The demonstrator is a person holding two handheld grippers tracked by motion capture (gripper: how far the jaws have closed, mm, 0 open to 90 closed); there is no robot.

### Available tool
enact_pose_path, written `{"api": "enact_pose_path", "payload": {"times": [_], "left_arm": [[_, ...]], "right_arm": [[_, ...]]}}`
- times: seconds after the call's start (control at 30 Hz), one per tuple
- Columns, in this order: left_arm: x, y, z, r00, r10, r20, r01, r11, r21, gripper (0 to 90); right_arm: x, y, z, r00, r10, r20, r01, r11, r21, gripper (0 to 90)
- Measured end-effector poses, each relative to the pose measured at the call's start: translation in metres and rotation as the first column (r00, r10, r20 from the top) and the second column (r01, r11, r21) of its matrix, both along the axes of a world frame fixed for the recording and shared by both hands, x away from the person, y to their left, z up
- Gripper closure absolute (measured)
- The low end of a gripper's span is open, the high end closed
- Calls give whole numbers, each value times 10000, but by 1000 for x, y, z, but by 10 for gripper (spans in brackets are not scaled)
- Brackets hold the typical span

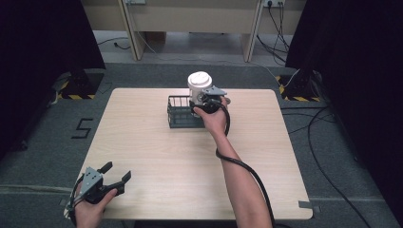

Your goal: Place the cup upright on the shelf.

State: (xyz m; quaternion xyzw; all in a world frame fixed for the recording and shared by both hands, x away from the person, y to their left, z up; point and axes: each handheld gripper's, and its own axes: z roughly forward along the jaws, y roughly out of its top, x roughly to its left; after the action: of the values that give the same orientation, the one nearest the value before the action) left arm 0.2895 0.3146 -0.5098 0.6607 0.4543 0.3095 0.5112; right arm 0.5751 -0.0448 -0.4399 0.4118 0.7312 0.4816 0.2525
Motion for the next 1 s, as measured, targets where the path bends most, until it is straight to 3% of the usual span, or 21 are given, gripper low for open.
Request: {"api": "enact_pose_path", "payload": {"times": [0.37,0.77,1.0], "left_arm": [[0,0,0,10000,-20,1,20,10000,-19,159],[0,-1,0,10000,-41,-9,41,10000,-35,159],[0,-1,0,10000,-48,-4,48,10000,-39,159]], "right_arm": [[2,3,-6,9997,-18,-238,16,10000,-91,185],[-1,4,-9,9999,35,-97,-37,9997,-236,176],[-3,3,-10,10000,9,-42,-9,10000,29,167]]}}
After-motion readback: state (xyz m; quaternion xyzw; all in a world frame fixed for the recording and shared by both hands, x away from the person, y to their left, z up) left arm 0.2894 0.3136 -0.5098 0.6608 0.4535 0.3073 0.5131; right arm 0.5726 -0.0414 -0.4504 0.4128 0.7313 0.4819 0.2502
